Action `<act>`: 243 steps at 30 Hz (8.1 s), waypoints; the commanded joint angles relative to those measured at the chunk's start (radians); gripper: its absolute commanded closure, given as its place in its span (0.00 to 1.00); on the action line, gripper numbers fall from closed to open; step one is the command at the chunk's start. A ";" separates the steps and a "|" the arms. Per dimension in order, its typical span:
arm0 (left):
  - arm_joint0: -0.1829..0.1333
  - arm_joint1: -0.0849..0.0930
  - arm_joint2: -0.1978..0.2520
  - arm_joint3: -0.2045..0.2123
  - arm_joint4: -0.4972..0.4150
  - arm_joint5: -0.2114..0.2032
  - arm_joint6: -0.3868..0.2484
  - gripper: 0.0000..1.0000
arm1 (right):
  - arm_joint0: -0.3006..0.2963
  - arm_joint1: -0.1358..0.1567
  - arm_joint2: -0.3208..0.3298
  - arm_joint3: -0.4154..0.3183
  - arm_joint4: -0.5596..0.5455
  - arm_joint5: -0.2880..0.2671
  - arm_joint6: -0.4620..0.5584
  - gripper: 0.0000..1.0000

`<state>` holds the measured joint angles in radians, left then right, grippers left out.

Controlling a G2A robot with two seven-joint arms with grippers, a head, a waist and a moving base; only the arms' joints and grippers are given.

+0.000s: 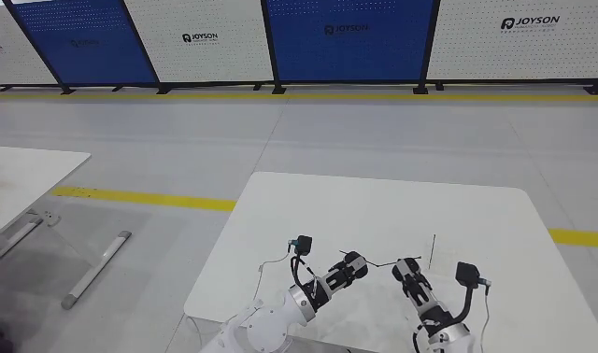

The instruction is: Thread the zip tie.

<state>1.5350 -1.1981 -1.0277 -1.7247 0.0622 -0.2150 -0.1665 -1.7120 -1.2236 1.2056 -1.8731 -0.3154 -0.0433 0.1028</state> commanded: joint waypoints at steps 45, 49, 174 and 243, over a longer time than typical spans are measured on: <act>0.000 0.000 0.000 0.000 0.000 0.000 0.000 1.00 | -0.015 -0.006 0.012 -0.016 0.007 0.000 0.019 1.00; 0.000 0.000 0.000 0.000 0.000 0.000 0.000 1.00 | -0.008 -0.008 0.004 -0.011 0.007 0.006 0.019 1.00; 0.013 -0.002 0.014 -0.026 0.025 -0.021 0.050 1.00 | 0.001 -0.030 -0.008 -0.005 0.101 -0.003 0.024 1.00; 0.012 -0.002 0.014 -0.036 -0.183 -0.055 -0.023 1.00 | -0.006 -0.022 0.043 0.030 0.208 -0.132 0.108 1.00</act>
<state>1.5471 -1.1997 -1.0140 -1.7618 -0.1138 -0.2652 -0.1857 -1.7198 -1.2457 1.2502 -1.8442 -0.1057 -0.1768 0.2094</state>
